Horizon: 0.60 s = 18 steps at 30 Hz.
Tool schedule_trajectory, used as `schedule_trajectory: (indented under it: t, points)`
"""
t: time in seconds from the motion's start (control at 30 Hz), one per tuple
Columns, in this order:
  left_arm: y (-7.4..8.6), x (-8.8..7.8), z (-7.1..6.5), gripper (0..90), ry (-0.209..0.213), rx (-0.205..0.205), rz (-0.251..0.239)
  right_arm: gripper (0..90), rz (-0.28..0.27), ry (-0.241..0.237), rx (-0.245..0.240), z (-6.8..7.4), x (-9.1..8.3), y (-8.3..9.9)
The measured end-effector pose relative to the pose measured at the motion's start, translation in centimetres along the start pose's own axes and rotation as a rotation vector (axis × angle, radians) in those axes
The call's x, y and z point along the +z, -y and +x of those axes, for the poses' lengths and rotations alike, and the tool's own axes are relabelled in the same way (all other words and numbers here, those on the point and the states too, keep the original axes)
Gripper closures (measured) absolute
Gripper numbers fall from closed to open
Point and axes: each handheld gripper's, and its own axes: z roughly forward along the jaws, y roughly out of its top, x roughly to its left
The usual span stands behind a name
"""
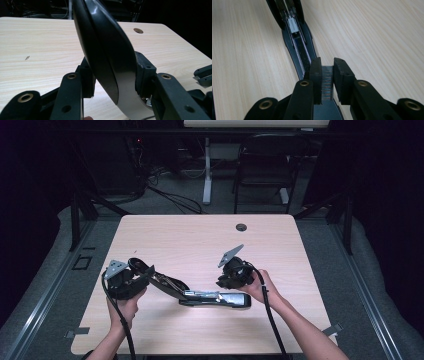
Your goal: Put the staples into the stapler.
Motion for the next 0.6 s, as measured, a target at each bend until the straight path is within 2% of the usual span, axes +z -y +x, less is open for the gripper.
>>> schedule_trajectory:
  t: [0.07,0.3,0.47,0.6]
  points:
    - [0.0,0.0,0.0,59.3,0.0,0.0,0.0,78.3,-0.009,-0.01,-0.004,0.2,0.2,-0.2]
    - [0.0,0.0,0.0,59.3,0.001,-0.005,-0.001,78.3,-0.037,-0.041,-0.072,0.8,0.9,-1.1]
    - [0.0,0.0,0.0,59.3,0.004,-0.005,-0.001,78.4,-0.015,-0.07,-0.111,1.0,1.6,-1.3]
    - [0.0,0.0,0.0,59.3,0.004,-0.005,0.0,78.4,-0.009,-0.1,-0.122,1.1,2.2,-1.4]
